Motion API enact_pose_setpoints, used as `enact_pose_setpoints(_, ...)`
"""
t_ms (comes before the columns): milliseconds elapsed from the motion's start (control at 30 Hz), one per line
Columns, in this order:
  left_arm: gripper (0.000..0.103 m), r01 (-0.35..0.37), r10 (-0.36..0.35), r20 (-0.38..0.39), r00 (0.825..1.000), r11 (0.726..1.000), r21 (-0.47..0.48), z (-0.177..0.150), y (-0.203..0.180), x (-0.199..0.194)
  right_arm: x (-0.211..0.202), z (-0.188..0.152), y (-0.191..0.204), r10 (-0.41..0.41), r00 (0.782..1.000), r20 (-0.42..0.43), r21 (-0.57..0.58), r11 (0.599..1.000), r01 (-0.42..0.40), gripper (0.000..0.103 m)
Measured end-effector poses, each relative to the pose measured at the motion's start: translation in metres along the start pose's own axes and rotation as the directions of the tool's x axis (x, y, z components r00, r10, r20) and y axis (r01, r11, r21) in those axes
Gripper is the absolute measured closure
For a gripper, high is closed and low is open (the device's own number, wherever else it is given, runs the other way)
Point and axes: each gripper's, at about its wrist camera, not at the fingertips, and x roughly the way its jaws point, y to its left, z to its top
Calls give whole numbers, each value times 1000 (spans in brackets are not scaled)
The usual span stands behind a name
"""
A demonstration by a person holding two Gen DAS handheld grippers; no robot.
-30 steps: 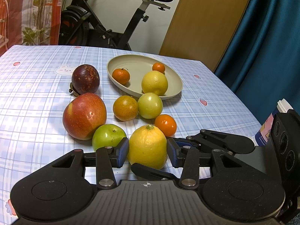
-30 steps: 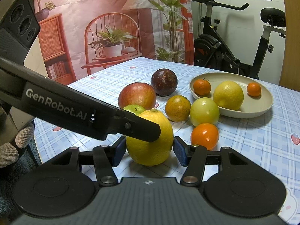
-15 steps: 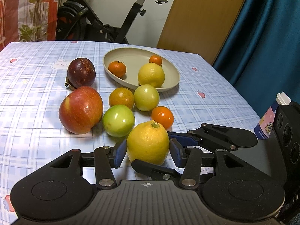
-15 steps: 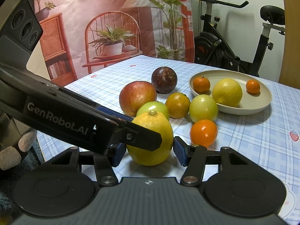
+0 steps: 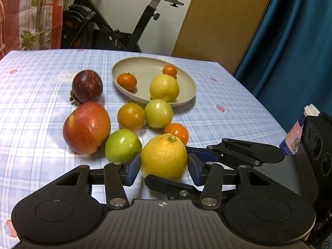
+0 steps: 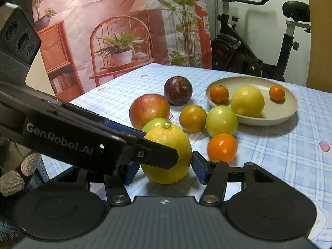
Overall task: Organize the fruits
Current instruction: 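Lift the lemon with both tools and carry it over the beige plate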
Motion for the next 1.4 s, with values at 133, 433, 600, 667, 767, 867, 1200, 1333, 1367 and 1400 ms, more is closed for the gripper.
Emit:
enact_pose_setpoints(133,51,3,-4,25,1000,1000,31,11,-8,-3,-6,9,-4,-15,1000,19,15,1000,14,46)
enact_pose_setpoints(433,51,30,-40,105,994,994,103,56,-31,-13,-34,49,-21,-61,994,91,63,996,55,46)
enact_pose_setpoints(600,51,60,-74,123,990,991,117,89,-39,-3,-42,80,-38,-87,989,118,77,994,79,46)
enact_pose_setpoints(667,51,63,-80,126,989,989,132,102,-43,5,-42,90,-47,-98,987,128,88,992,88,46)
enact_pose_setpoints(767,51,69,-85,113,990,988,138,116,-45,23,-38,101,-63,-119,984,130,85,990,108,46)
enact_pose_setpoints(867,51,77,-90,92,992,988,137,128,-46,45,-29,106,-81,-133,984,117,88,989,123,46)
enact_pose_setpoints(1200,50,77,-77,-4,997,989,122,153,-42,123,12,104,-140,-184,982,33,164,971,177,46)
enact_pose_setpoints(1333,50,75,-71,-33,997,991,112,158,-36,147,27,100,-153,-202,979,5,175,965,198,46)
enact_pose_setpoints(1367,50,74,-71,-39,997,992,106,159,-35,151,30,100,-155,-206,979,-3,176,963,203,46)
enact_pose_setpoints(1400,50,74,-70,-46,996,993,97,160,-34,156,33,99,-158,-207,978,-11,179,962,206,46)
